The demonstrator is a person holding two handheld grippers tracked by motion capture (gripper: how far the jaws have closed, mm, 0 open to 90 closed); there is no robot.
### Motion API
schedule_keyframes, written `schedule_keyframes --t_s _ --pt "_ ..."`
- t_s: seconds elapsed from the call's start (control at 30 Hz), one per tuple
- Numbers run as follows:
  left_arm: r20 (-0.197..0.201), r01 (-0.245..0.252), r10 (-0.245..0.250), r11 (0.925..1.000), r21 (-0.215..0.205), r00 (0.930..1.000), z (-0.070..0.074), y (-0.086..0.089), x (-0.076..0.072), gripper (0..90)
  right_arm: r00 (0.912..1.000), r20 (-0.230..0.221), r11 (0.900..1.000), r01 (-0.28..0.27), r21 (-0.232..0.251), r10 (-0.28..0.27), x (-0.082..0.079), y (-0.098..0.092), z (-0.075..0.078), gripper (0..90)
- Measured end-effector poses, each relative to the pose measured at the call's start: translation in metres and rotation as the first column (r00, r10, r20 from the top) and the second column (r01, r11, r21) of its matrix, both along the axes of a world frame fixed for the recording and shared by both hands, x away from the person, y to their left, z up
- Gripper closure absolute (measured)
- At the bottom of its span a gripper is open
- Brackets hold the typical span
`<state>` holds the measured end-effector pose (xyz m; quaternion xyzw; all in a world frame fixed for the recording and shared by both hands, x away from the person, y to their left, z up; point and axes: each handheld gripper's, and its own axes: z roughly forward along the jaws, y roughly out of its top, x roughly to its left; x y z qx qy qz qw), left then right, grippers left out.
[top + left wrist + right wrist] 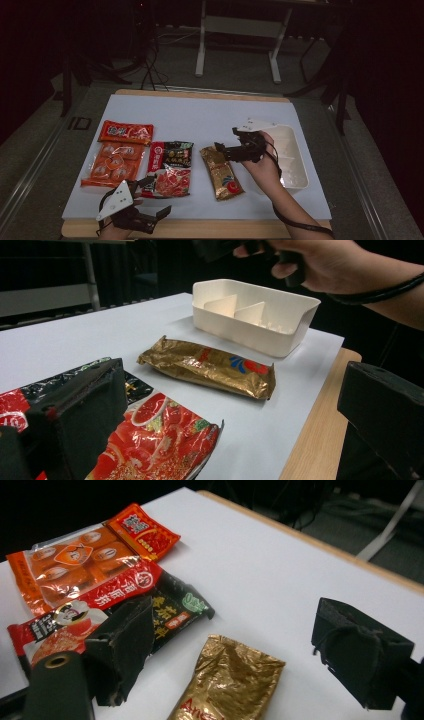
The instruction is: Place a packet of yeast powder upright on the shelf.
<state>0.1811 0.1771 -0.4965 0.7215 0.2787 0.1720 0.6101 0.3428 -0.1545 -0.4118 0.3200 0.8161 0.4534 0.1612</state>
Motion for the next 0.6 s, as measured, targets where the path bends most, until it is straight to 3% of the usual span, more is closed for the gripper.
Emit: schedule_keyframes --t_s 0.17,0.27,0.4,0.6 --pt "0.0 0.001 -0.001 1.0 -0.001 1.0 0.0 0.001 0.0 0.1 0.9991 -0.028 0.999 0.03 -0.035 -0.031 0.013 0.009 -0.012 18.9" --pt "-0.003 0.002 -0.002 1.0 0.001 1.0 0.0 0.001 0.0 0.1 0.9941 -0.085 0.996 0.062 -0.062 -0.068 0.023 0.017 -0.027 20.6" --pt "-0.004 0.003 -0.003 1.0 0.002 1.0 0.0 0.001 0.0 0.1 0.9927 -0.086 0.992 0.076 -0.104 -0.085 0.029 0.023 -0.035 21.7" --pt "-0.008 0.006 -0.006 1.0 0.003 0.9999 -0.001 0.001 0.0 0.1 0.9818 -0.144 0.983 0.102 -0.153 -0.124 0.047 0.028 -0.053 23.4"
